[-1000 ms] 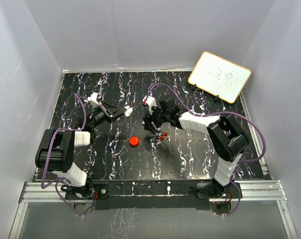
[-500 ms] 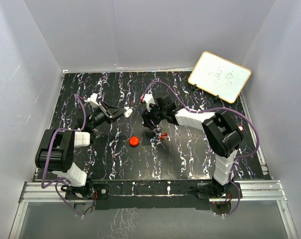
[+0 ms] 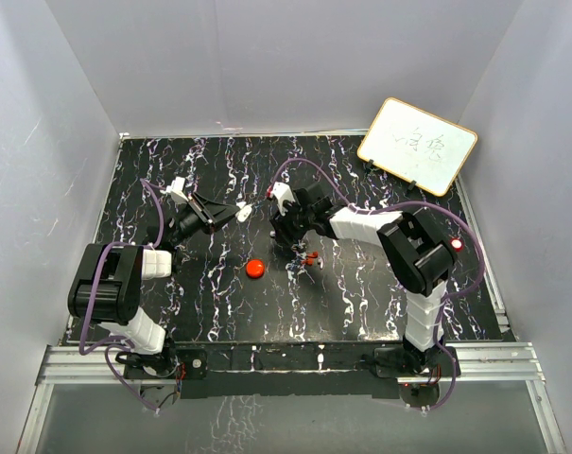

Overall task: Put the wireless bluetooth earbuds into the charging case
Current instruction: Pick up the earbud from the center of the board.

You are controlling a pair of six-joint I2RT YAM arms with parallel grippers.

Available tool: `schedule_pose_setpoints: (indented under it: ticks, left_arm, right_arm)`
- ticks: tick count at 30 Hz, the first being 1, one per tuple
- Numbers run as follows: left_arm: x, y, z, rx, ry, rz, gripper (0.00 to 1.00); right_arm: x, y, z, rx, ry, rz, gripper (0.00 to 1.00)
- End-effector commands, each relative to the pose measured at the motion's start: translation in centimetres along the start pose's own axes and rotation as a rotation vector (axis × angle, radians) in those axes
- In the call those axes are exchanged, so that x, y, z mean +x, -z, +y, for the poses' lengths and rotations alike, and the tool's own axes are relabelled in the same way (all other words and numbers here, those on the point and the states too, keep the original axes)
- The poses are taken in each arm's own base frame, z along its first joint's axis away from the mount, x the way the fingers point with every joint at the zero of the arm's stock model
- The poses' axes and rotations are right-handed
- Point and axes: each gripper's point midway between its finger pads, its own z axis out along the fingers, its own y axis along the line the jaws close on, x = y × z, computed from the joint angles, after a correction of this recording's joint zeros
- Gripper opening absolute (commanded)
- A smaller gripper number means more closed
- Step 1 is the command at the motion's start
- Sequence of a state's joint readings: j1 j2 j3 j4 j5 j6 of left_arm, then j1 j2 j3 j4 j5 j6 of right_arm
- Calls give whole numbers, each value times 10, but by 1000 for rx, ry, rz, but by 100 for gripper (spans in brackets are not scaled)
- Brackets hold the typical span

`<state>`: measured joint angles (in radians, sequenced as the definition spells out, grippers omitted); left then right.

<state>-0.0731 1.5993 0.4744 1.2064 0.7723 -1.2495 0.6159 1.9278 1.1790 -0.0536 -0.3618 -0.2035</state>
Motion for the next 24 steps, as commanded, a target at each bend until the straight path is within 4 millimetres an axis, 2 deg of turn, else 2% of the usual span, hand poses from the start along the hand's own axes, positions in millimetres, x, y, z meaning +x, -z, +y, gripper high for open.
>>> schedule_pose_setpoints:
  ticks: [1,24]
  left_arm:
    - [-4,2,-13,45,-46,-4,0]
    - [-2,3,-13,24,-63,11,0]
  right_arm:
    - [-25,-2,-1,12,23,-60,44]
    - [-29,-14,1,-5,20,-71,40]
